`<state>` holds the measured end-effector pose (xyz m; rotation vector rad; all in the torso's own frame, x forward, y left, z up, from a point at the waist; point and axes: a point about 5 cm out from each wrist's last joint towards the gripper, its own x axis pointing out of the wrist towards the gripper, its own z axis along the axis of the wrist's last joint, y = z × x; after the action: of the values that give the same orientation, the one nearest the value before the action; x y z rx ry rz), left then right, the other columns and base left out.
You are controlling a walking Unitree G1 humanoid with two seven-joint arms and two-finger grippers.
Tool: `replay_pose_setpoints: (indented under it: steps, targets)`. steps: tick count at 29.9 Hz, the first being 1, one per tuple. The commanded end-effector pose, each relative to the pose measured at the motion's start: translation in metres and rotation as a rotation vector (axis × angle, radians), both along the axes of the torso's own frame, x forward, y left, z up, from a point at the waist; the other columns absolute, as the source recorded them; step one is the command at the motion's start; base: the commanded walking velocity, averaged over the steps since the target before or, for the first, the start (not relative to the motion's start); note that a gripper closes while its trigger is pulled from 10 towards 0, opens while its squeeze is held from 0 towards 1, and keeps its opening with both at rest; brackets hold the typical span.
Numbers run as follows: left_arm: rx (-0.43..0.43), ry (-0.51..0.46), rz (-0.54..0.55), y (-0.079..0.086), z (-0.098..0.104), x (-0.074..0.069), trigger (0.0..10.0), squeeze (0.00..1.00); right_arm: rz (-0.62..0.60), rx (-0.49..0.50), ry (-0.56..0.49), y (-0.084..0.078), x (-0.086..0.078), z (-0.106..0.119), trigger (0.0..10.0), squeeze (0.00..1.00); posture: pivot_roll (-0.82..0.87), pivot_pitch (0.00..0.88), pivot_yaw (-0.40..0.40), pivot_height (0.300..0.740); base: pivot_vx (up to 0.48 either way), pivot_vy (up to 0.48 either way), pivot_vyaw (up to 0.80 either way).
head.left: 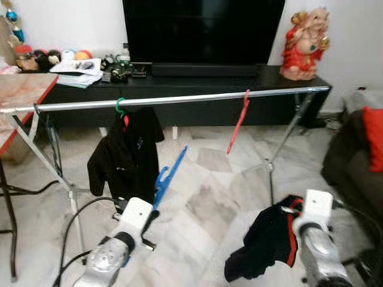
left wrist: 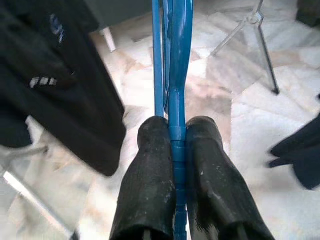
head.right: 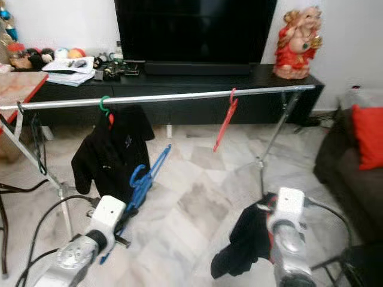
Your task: Hang hanger
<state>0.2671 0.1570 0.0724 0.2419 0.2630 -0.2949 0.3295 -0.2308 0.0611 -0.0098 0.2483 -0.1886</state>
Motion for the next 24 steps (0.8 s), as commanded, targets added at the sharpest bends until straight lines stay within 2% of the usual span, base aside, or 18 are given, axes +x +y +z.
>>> replay_pose_setpoints:
  steps: [1, 3, 9, 11, 12, 16, 18, 22, 24]
  targets:
    - [0.005, -0.002, -0.009, -0.005, 0.002, 0.001, 10.0, 0.0, 0.046, -0.011, 0.03, 0.01, 0.004, 0.0, 10.0, 0.0, 0.13, 0.0, -0.027, 0.74, -0.3, 0.0, 0.0]
    - [0.009, 0.001, -0.013, -0.005, 0.003, 0.001, 10.0, 0.0, 0.057, -0.005, 0.032, 0.014, 0.006, 0.0, 10.0, 0.0, 0.13, 0.0, -0.02, 0.74, -0.15, 0.0, 0.0]
    - [0.068, 0.089, -0.153, -0.015, 0.001, -0.001, 10.0, 0.0, 0.119, 0.012, 0.102, 0.037, 0.012, -0.004, 10.0, 0.0, 0.14, 0.0, -0.001, 0.74, 0.0, 0.0, 0.0]
    - [0.076, 0.114, -0.186, -0.017, 0.0, -0.003, 10.0, 0.0, 0.148, -0.002, 0.126, 0.043, 0.013, -0.006, 10.0, 0.0, 0.14, 0.0, 0.003, 0.74, 0.0, 0.0, 0.0]
    - [0.101, 0.167, -0.255, -0.019, -0.003, -0.008, 10.0, 0.0, 0.187, -0.037, 0.143, 0.052, 0.014, -0.008, 10.0, 0.0, 0.13, 0.0, 0.005, 0.74, 0.0, 0.0, 0.0]
    - [0.158, 0.253, -0.381, -0.024, -0.003, -0.013, 10.0, 0.0, 0.237, -0.092, 0.17, 0.066, 0.016, -0.009, 10.0, 0.0, 0.14, 0.0, 0.002, 0.74, 0.0, 0.0, 0.0]
    - [0.158, 0.253, -0.381, -0.024, -0.003, -0.013, 10.0, 0.0, 0.237, -0.092, 0.17, 0.066, 0.016, -0.009, 10.0, 0.0, 0.14, 0.0, 0.002, 0.74, 0.0, 0.0, 0.0]
    - [0.265, 0.33, -0.637, -0.032, 0.001, -0.025, 10.0, 0.0, 0.291, -0.134, 0.182, 0.08, 0.018, -0.008, 10.0, 0.0, 0.16, 0.0, -0.01, 0.74, 0.0, 0.0, 0.0]
    - [0.277, 0.357, -0.69, -0.035, 0.001, -0.029, 10.0, 0.0, 0.302, -0.144, 0.184, 0.083, 0.019, -0.008, 10.0, 0.0, 0.16, 0.0, -0.011, 0.74, 0.0, 0.0, 0.0]
